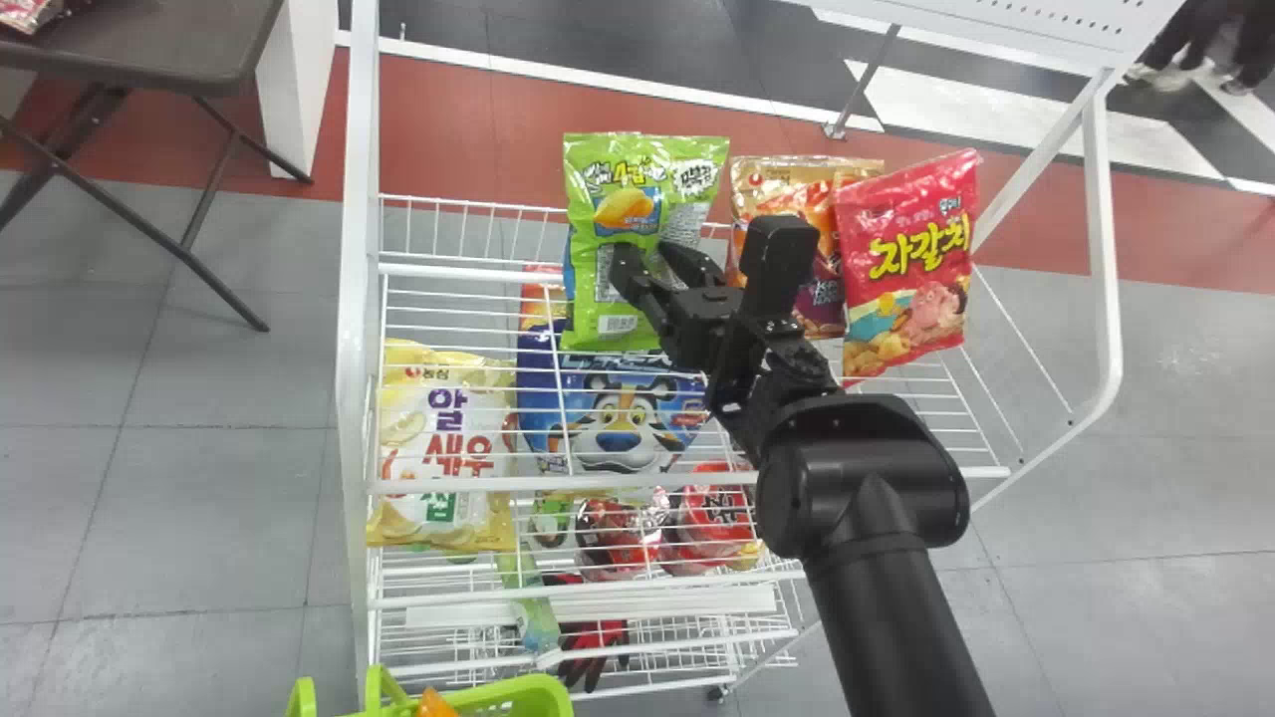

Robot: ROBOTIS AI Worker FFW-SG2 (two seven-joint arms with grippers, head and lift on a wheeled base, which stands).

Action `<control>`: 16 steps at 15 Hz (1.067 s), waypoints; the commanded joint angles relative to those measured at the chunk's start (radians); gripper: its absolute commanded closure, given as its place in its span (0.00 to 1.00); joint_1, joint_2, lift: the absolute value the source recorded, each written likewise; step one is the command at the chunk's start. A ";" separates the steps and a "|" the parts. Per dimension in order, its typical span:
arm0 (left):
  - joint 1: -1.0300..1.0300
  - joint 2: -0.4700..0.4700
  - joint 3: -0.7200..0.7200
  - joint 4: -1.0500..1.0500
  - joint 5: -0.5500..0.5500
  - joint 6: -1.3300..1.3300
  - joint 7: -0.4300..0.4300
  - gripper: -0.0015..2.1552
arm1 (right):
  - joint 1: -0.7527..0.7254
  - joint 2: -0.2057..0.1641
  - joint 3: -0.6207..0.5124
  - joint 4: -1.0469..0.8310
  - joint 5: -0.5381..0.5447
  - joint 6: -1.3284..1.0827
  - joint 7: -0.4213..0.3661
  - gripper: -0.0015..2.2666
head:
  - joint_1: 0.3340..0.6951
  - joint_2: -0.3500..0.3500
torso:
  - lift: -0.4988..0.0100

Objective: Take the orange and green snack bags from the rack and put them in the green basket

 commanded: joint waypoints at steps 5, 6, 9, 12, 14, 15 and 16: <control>0.005 -0.002 -0.004 -0.009 0.000 0.000 0.001 0.94 | 0.113 0.000 -0.026 -0.139 -0.063 -0.025 0.008 0.99 | 1.00 0.04 | 0.98; 0.005 -0.002 -0.004 -0.009 -0.001 0.000 0.001 0.94 | 0.142 -0.001 -0.037 -0.192 -0.080 -0.019 0.006 0.99 | 1.00 0.03 | 0.98; 0.003 -0.003 -0.007 -0.009 0.000 0.000 0.005 0.94 | 0.249 -0.009 -0.083 -0.416 -0.154 0.073 0.008 0.99 | 1.00 0.01 | 0.98; -0.003 -0.005 -0.007 -0.004 0.000 0.000 0.010 0.94 | 0.380 -0.009 -0.138 -0.699 -0.226 0.331 0.006 0.99 | 1.00 0.00 | 0.98; -0.008 -0.005 -0.008 -0.001 0.000 0.000 0.010 0.94 | 0.441 -0.006 -0.195 -0.858 -0.306 0.589 -0.003 0.99 | 1.00 0.00 | 0.98; -0.009 -0.005 -0.008 -0.001 0.000 0.000 0.011 0.94 | 0.462 -0.005 -0.221 -0.913 -0.347 0.687 -0.003 0.99 | 1.00 0.00 | 0.98; -0.009 -0.005 -0.008 0.000 0.000 0.000 0.014 0.94 | 0.484 -0.005 -0.249 -0.964 -0.386 0.806 -0.003 0.99 | 1.00 0.00 | 0.98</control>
